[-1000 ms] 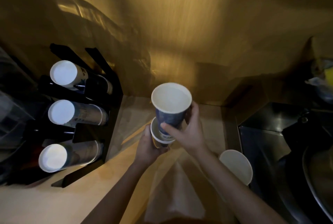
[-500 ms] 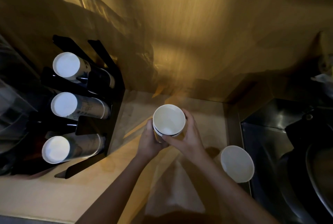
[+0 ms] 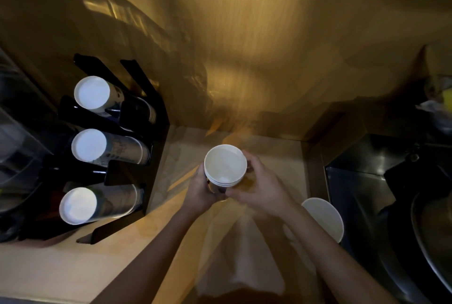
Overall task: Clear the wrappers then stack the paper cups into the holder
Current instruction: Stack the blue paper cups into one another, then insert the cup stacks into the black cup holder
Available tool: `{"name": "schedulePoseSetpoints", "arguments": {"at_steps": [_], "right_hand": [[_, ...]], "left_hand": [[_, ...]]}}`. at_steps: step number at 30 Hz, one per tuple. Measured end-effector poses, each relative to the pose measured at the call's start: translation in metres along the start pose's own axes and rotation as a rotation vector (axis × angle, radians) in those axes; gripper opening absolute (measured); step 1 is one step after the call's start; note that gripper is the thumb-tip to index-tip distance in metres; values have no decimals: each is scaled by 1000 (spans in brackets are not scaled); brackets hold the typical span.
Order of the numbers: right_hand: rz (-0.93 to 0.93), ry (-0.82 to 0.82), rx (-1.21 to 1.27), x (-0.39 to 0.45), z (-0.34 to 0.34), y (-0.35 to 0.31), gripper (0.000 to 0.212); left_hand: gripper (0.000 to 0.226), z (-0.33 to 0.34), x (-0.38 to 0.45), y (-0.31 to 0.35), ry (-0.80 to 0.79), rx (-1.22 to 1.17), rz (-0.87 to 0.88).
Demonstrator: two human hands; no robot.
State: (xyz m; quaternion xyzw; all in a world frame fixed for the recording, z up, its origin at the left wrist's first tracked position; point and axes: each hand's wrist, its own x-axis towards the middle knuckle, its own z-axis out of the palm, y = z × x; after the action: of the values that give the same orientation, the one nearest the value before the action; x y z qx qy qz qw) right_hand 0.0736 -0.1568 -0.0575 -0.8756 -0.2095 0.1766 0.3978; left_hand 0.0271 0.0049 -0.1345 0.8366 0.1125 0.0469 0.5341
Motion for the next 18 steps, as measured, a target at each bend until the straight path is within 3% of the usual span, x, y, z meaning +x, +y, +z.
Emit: {"name": "schedulePoseSetpoints", "arguments": {"at_steps": [3, 4, 6, 8, 11, 13, 15, 18], "right_hand": [[132, 24, 438, 2, -15, -15, 31], [242, 29, 531, 5, -18, -19, 25], [458, -91, 729, 11, -20, -29, 49], [509, -283, 919, 18, -19, -34, 67], [278, -448, 1080, 19, -15, -54, 48], [154, -429, 978, 19, -14, -67, 64], [41, -455, 915, 22, -13, -87, 88], [-108, -444, 868, 29, -9, -122, 89]], "left_hand": [[93, -21, 0, 24, -40, 94, 14], [89, -31, -1, 36, -54, 156, 76], [77, -53, -3, 61, -91, 291, 286], [63, -77, -6, 84, -96, 472, 510], [46, -112, -12, 107, 18, 742, 750], [45, -134, -16, 118, 93, 836, 830], [54, -154, -23, 124, 163, 821, 787], [71, -184, -37, 133, 187, 446, 533]]}}
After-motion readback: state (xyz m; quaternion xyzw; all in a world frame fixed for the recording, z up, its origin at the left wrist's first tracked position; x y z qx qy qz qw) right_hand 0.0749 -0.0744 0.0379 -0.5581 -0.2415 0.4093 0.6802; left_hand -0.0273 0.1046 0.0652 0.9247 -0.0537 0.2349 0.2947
